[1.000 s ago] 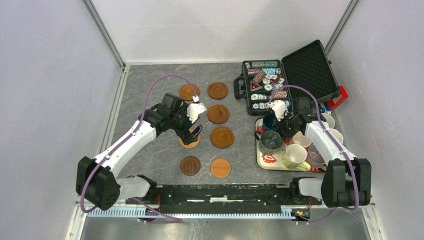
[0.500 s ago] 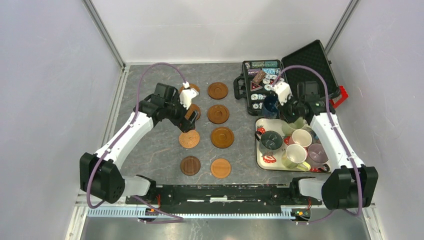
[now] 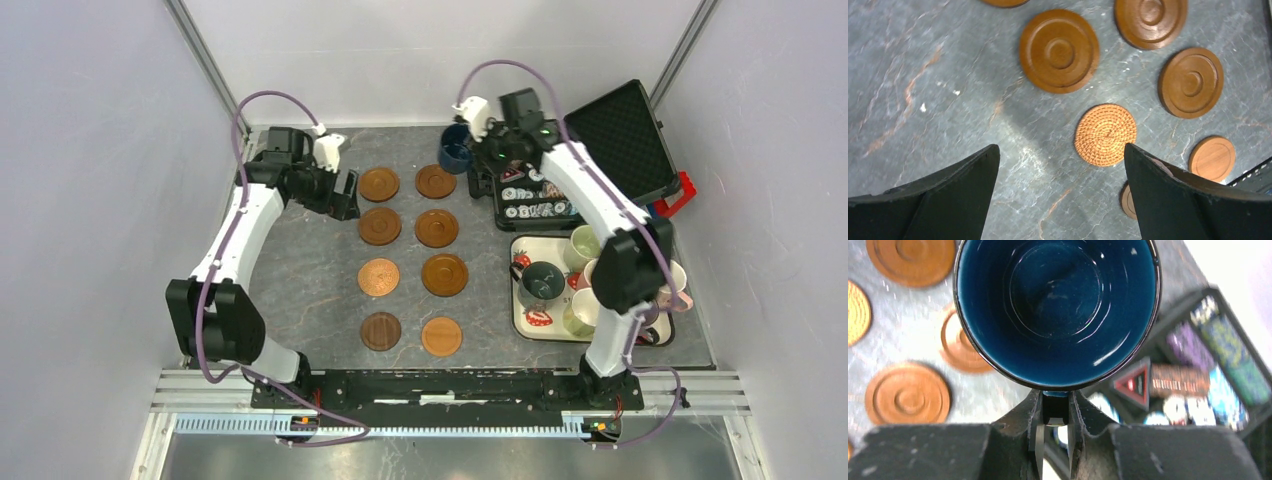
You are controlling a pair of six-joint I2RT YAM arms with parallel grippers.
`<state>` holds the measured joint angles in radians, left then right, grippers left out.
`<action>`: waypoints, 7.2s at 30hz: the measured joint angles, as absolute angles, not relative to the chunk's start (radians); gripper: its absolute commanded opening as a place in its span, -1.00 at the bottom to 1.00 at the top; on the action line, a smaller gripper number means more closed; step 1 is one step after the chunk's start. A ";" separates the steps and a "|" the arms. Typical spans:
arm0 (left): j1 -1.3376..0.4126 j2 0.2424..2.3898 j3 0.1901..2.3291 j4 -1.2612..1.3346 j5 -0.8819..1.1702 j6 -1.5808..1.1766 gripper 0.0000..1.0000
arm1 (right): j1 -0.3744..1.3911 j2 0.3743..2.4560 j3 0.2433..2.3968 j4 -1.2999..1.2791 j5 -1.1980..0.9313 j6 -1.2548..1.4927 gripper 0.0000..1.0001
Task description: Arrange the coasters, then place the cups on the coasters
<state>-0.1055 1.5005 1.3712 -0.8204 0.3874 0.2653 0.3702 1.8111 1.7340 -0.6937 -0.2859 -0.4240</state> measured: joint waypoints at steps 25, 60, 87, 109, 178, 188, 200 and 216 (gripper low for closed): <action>0.094 1.450 1.309 -0.844 0.330 0.222 1.00 | 0.628 2.360 2.078 -0.389 -0.233 -0.330 -0.98; 0.110 1.422 1.278 -0.839 0.315 0.222 1.00 | 0.653 2.440 2.111 -0.313 -0.196 -0.336 -0.65; 0.110 1.422 1.269 -0.839 0.315 0.222 1.00 | 0.654 2.440 2.097 -0.248 -0.197 -0.336 -0.46; 0.115 1.422 1.269 -0.839 0.315 0.223 1.00 | 0.659 2.423 2.024 -0.196 -0.236 -0.300 -0.46; 0.043 1.461 1.329 -0.888 0.530 0.316 1.00 | -0.328 1.570 1.351 -1.232 -0.316 -1.598 0.19; 0.039 1.461 1.329 -0.889 0.526 0.316 1.00 | -0.328 1.620 1.290 -1.203 -0.318 -1.625 0.20; 0.036 1.461 1.332 -0.889 0.525 0.324 1.00 | -0.332 1.639 1.203 -1.085 -0.335 -1.628 0.00; 0.032 1.462 1.332 -0.889 0.524 0.332 1.00 | -0.333 1.664 1.196 -1.071 -0.372 -1.608 -1.00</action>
